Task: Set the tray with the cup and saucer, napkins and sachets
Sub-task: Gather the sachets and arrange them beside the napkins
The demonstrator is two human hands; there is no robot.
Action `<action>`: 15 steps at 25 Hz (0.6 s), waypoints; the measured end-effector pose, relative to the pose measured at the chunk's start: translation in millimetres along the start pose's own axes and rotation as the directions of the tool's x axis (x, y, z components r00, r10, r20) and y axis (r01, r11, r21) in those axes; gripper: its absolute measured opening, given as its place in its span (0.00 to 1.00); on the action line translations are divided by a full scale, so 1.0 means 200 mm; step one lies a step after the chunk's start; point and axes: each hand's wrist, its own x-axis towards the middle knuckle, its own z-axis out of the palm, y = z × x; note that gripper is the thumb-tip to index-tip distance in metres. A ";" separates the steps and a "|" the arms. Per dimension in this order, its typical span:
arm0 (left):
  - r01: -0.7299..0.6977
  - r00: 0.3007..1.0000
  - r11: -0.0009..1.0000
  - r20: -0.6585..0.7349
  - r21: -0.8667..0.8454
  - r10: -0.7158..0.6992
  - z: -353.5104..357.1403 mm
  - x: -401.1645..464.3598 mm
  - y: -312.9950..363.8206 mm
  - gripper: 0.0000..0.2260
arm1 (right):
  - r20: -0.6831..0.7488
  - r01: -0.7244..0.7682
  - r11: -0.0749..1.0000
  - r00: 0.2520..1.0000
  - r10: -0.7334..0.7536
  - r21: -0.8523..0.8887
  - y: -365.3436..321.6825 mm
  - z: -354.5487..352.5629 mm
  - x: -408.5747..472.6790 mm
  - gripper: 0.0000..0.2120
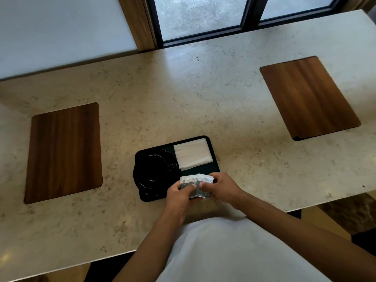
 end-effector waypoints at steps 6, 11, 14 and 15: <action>-0.019 0.996 0.999 -0.085 0.045 0.023 0.01 0.05 0.05 0.10 | -0.056 0.030 0.998 0.998 -0.032 -0.052 -0.06 0.00 0.10 0.09; -0.078 0.989 0.969 -0.108 0.234 0.105 0.03 0.06 0.09 0.08 | -0.063 0.027 0.981 0.997 -0.040 -0.193 -0.08 -0.02 0.17 0.10; -0.110 0.987 0.917 -0.064 0.384 0.145 0.04 0.08 0.10 0.07 | -0.077 0.041 0.943 0.995 -0.070 -0.331 -0.09 -0.02 0.20 0.08; -0.119 0.985 0.889 -0.060 0.442 0.162 0.04 0.09 0.10 0.06 | -0.084 0.038 0.931 0.994 -0.074 -0.362 -0.09 -0.02 0.20 0.07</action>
